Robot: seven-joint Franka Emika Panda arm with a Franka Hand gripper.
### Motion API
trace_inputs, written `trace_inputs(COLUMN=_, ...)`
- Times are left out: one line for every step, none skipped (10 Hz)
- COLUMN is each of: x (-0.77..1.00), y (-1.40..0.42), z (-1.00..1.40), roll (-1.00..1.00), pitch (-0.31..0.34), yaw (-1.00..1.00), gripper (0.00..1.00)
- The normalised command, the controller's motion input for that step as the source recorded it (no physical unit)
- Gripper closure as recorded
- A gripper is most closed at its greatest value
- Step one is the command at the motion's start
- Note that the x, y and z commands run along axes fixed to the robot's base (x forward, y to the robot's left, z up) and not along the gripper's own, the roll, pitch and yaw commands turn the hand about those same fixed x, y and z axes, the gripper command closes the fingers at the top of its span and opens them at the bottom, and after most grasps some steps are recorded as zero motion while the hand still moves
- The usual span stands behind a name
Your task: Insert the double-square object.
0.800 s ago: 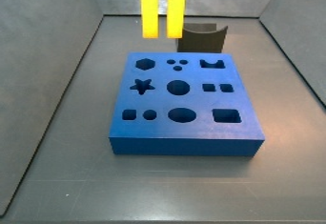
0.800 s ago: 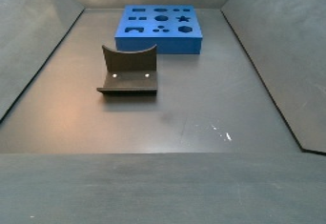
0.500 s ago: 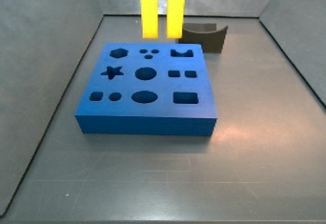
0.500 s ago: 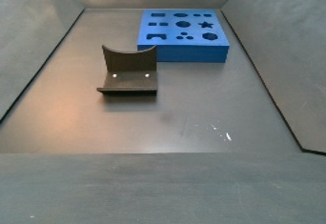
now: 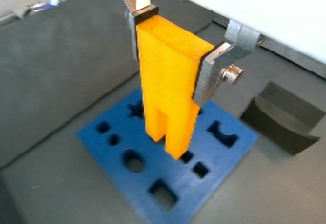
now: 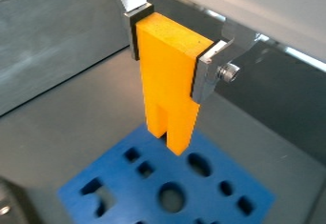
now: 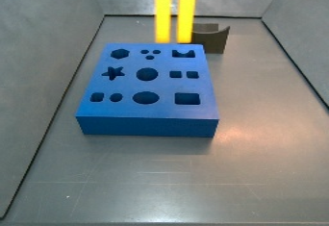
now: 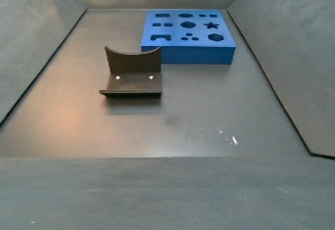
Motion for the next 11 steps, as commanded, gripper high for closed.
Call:
trace_inputs(x=0.59, y=0.61, z=-0.11, roll=0.24, pitch=0.006, yaw=0.00, gripper=1.00)
trace_inputs(x=0.26, y=0.24, z=-0.06, roll=0.47, pitch=0.000, yaw=0.00, gripper=1.00)
trace_inputs(x=0.15, y=-0.03, z=-0.57, roll=0.22, pitch=0.000, yaw=0.00, gripper=1.00)
trace_inputs(x=0.17, y=-0.24, z=-0.55, roll=0.07, pitch=0.000, yaw=-0.22, gripper=1.00)
trace_inputs(x=0.17, y=-0.22, z=-0.45, roll=0.07, pitch=0.009, yaw=-0.30, gripper=1.00)
trace_inputs(x=0.09, y=-0.18, z=-0.26, roll=0.00, pitch=0.009, yaw=-0.35, gripper=1.00)
trace_inputs(x=0.07, y=-0.01, z=-0.10, roll=0.00, pitch=0.000, yaw=-0.27, gripper=1.00)
trace_inputs(x=0.00, y=0.00, z=-0.23, roll=0.00, pitch=0.014, yaw=-0.11, gripper=1.00)
trace_inputs(x=0.03, y=0.00, z=-0.32, roll=0.00, pitch=0.004, yaw=0.00, gripper=1.00)
trace_inputs(x=0.17, y=0.00, z=-0.32, roll=-0.01, pitch=0.000, yaw=0.16, gripper=1.00)
trace_inputs(x=0.13, y=0.00, z=-0.31, roll=0.00, pitch=0.000, yaw=0.17, gripper=1.00)
